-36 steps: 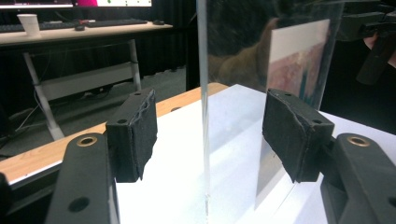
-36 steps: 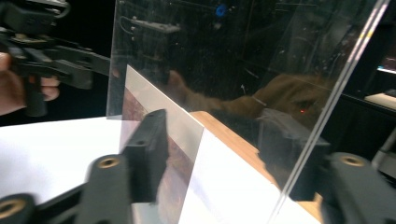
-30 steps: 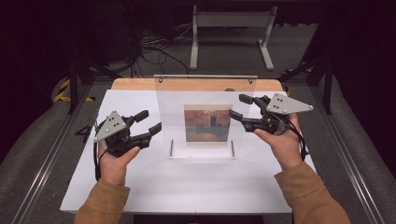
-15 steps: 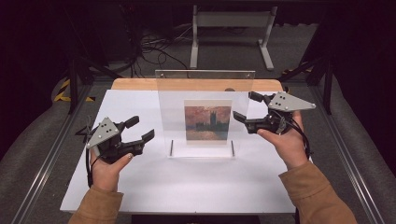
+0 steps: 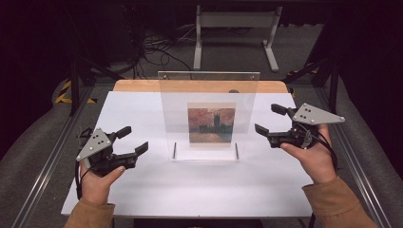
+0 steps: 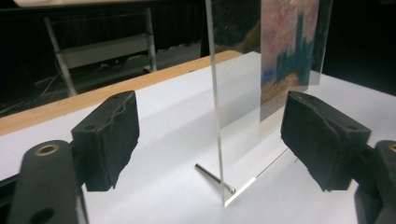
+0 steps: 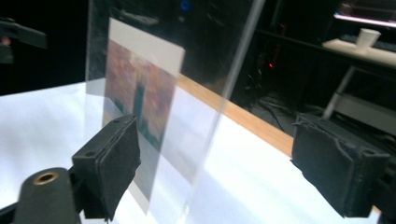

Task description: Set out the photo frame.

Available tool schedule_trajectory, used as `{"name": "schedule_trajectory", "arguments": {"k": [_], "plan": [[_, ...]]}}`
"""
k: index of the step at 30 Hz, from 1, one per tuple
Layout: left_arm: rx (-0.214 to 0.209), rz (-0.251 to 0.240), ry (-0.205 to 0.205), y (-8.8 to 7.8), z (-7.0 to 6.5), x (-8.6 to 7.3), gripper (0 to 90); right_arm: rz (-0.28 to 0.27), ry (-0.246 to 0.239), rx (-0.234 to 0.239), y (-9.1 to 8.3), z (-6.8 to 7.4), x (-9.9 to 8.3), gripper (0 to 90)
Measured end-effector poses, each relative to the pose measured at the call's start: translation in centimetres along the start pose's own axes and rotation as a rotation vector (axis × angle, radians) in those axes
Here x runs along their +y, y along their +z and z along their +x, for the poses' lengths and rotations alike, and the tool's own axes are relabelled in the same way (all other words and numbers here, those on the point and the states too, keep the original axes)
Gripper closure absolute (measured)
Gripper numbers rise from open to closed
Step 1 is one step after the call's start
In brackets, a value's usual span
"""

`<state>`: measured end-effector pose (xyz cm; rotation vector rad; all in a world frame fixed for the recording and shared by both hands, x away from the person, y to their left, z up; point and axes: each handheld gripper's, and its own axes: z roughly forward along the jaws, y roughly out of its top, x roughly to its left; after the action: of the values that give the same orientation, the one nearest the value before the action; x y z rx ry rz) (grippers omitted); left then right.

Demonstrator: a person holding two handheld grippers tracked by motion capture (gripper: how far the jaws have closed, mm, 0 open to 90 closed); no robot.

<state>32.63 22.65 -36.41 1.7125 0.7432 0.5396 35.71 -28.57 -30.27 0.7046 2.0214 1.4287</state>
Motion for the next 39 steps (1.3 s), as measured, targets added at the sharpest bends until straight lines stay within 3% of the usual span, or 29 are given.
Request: {"name": "schedule_trajectory", "arguments": {"k": [4,11,18,24,39], "plan": [[0.006,0.016,-0.006,-0.5,0.2,-0.4,14.9,0.042,0.008,-0.022,-1.1,-0.3,-0.8,13.6],[0.021,0.054,0.001,-0.7,0.3,-1.3,7.6,0.053,0.053,-0.042,-2.9,-0.6,-2.0,9.8],[0.028,0.065,-0.002,-0.7,0.6,-2.8,6.0,0.094,0.098,-0.070,-4.0,-0.9,-4.0,8.9],[0.011,0.045,-0.021,-0.8,0.9,-3.8,6.6,0.097,0.105,-0.066,-3.9,-0.8,-5.8,8.7],[-0.009,0.058,-0.057,-1.7,1.5,-6.8,6.6,0.122,0.155,-0.010,-2.8,0.2,-11.8,6.4]]}}
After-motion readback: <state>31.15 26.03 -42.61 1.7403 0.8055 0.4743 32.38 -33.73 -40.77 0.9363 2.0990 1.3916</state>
